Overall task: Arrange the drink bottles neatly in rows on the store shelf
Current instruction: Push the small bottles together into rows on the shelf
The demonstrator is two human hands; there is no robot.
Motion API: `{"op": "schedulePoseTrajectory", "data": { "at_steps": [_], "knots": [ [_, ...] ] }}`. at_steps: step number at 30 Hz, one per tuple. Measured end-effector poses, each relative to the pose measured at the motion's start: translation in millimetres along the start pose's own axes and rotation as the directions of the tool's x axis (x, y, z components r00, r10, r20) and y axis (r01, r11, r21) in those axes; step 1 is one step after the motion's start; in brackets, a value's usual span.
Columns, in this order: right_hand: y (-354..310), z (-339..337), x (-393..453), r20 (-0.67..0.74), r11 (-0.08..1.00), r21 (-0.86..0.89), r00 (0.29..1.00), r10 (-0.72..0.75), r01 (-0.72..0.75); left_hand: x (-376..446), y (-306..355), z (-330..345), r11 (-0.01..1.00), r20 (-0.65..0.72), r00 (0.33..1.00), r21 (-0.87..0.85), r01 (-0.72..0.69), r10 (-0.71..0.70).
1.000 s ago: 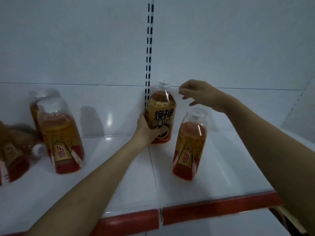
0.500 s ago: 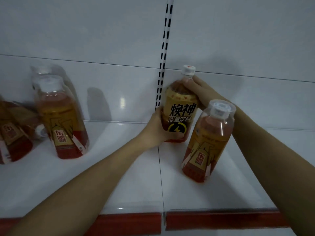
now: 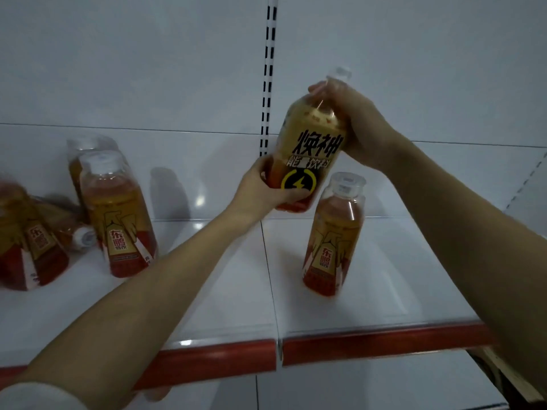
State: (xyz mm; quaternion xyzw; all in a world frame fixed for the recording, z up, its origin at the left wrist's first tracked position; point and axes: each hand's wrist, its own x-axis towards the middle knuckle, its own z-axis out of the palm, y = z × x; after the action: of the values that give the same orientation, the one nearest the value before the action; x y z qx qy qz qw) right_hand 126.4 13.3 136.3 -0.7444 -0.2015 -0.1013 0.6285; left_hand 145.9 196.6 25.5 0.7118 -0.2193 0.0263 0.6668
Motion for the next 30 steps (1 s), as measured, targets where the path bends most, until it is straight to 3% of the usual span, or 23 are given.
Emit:
{"op": "schedulePoseTrajectory", "data": {
  "at_steps": [8, 11, 16, 24, 30],
  "knots": [
    [-100.7, 39.3, -31.7, -0.078, 0.935, -0.109, 0.935, -0.347, 0.338, -38.9, 79.5, -0.1, 0.973, -0.055, 0.984, -0.148, -0.176, 0.170],
    [-97.8, 67.3, -52.1, -0.065, 0.941, -0.163, 0.949, -0.309, 0.295, -80.4, 64.7, -4.6, 0.981, -0.085, 0.990, -0.153, -0.122, 0.109],
    [-65.8, 121.3, -87.2, -0.096, 0.984, -0.108, 0.983, -0.155, 0.145, -147.5, 32.5, -34.3, 0.977, -0.115, 0.993, -0.209, -0.034, 0.010],
    [-43.1, 248.0, -127.3, -0.218, 0.975, 0.153, 0.968, -0.126, 0.161, -229.8, 20.3, -123.0, 0.977, -0.170, 0.985, -0.214, -0.006, -0.031],
    [-52.7, 358.5, -156.4, -0.285, 0.975, 0.149, 0.952, -0.115, 0.162, -316.2, 19.0, -202.4, 0.982, -0.160, 0.985, -0.188, 0.028, -0.059]
  ]
}}
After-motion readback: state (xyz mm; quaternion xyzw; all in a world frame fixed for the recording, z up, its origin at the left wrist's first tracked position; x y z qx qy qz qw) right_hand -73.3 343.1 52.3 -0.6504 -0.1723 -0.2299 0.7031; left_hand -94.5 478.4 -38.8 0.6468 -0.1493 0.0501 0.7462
